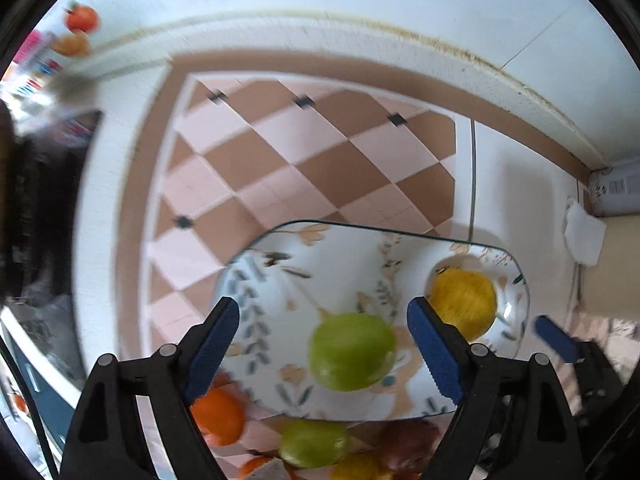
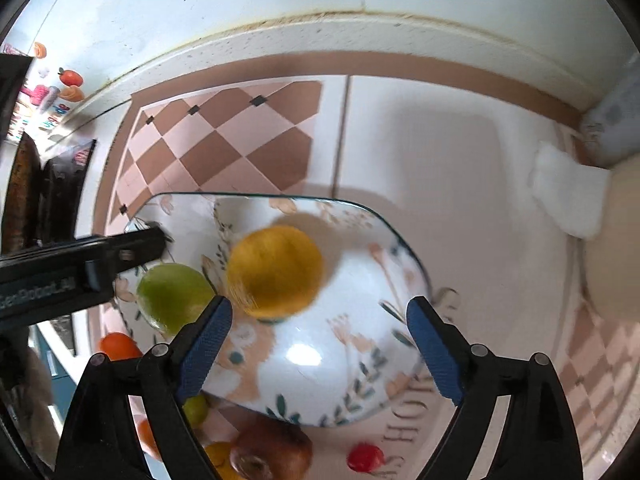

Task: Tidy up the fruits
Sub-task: 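Carry both fruits onto the white plate and open both tools, then lift both tools back toward the loose fruits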

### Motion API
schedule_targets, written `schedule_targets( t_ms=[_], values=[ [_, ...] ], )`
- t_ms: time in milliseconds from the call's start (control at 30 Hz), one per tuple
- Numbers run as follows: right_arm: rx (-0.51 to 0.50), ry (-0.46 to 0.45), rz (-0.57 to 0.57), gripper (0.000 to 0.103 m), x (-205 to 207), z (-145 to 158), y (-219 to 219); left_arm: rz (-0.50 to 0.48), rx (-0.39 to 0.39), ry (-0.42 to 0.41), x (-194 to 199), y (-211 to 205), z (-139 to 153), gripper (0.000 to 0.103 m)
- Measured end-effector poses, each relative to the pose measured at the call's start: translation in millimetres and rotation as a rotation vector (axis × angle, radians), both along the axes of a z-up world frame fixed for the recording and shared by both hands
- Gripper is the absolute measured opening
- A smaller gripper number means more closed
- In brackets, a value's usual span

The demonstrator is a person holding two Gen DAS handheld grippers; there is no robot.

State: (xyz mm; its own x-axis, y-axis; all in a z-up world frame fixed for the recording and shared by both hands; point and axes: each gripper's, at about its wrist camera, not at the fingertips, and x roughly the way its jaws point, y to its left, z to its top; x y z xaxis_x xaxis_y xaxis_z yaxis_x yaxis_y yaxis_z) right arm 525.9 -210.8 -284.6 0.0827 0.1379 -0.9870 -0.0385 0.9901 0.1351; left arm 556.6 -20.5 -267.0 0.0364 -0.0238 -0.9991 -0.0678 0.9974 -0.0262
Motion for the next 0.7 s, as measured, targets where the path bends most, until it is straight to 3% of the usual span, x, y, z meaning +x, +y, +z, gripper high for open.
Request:
schedule_targets(
  t_ms=[333,700],
  values=[
    [-0.057,-0.063,-0.021,0.091,-63,52,0,-0.048,0.091,-0.175,-73,-4,47,0.086],
    [-0.022,-0.154,-0.084,0.091,-115,110,11,-0.090,0.070,-0.289,-138,-3,105,0.086]
  ],
)
